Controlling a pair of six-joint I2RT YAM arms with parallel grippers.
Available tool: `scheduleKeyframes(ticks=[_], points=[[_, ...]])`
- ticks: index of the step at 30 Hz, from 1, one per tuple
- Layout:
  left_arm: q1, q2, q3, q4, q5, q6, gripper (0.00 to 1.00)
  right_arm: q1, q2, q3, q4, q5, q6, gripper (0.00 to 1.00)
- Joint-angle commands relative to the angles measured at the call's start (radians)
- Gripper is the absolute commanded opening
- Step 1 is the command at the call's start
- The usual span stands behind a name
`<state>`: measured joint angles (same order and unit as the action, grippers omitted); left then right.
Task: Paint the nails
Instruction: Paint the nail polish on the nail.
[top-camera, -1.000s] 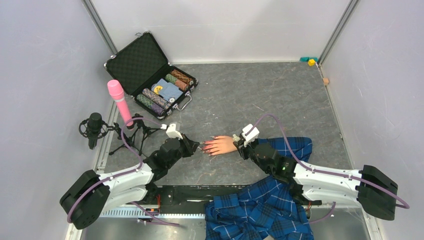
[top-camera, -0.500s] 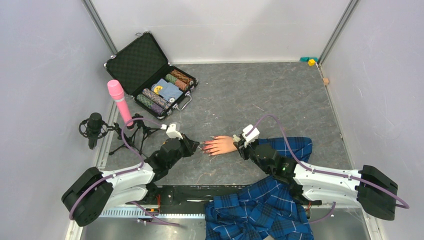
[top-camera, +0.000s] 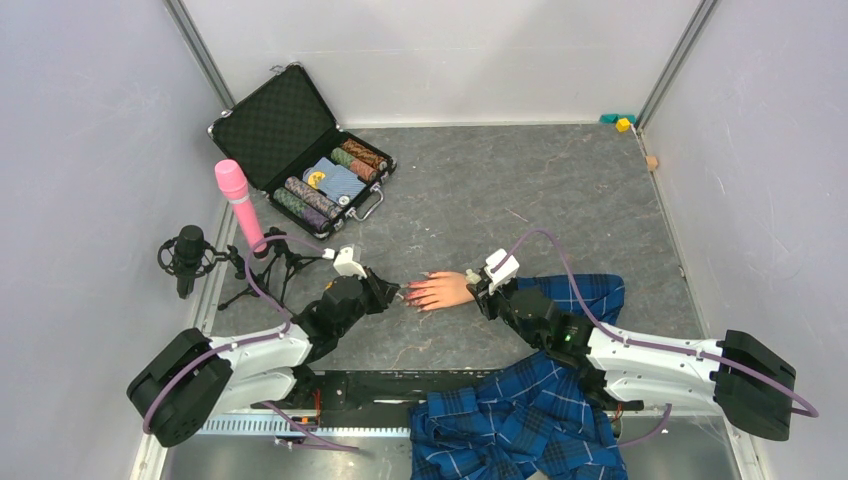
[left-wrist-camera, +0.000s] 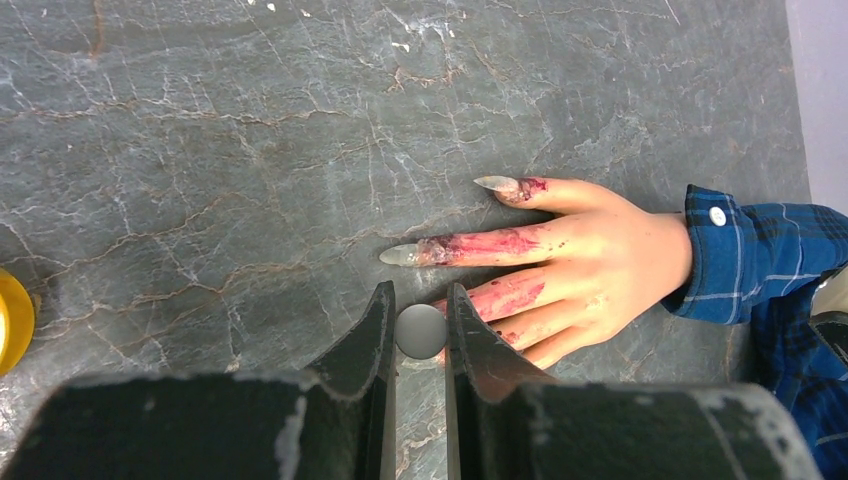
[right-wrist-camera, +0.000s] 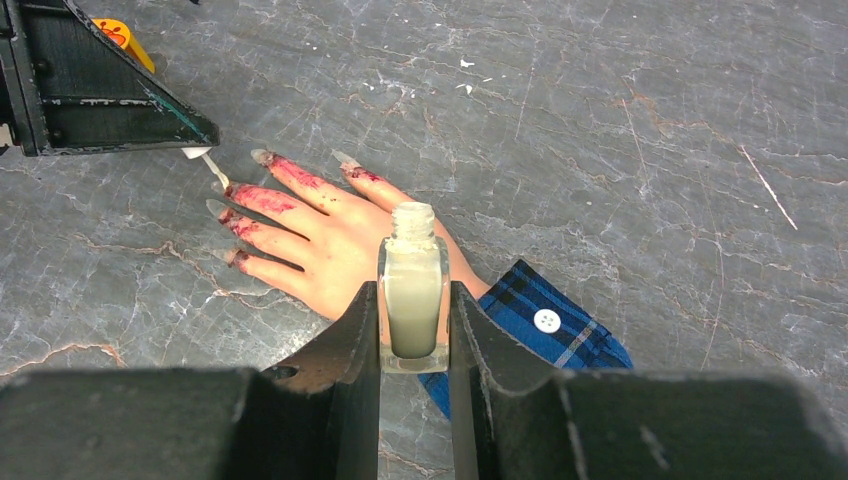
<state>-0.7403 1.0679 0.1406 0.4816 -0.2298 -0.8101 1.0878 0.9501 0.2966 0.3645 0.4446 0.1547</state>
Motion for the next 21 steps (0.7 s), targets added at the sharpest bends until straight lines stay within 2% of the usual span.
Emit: scheduleKeyframes(ticks=[1, 21], points=[[0.01, 0.005, -0.013, 0.056, -0.009, 0.014, 0.02, -0.003, -0.01, -0.002, 0.062, -0.007, -0.003, 0.0], [0.01, -0.02, -0.049, 0.053, -0.012, 0.0, 0.02, -0.003, -0.015, -0.01, 0.07, -0.011, 0.005, 0.0]])
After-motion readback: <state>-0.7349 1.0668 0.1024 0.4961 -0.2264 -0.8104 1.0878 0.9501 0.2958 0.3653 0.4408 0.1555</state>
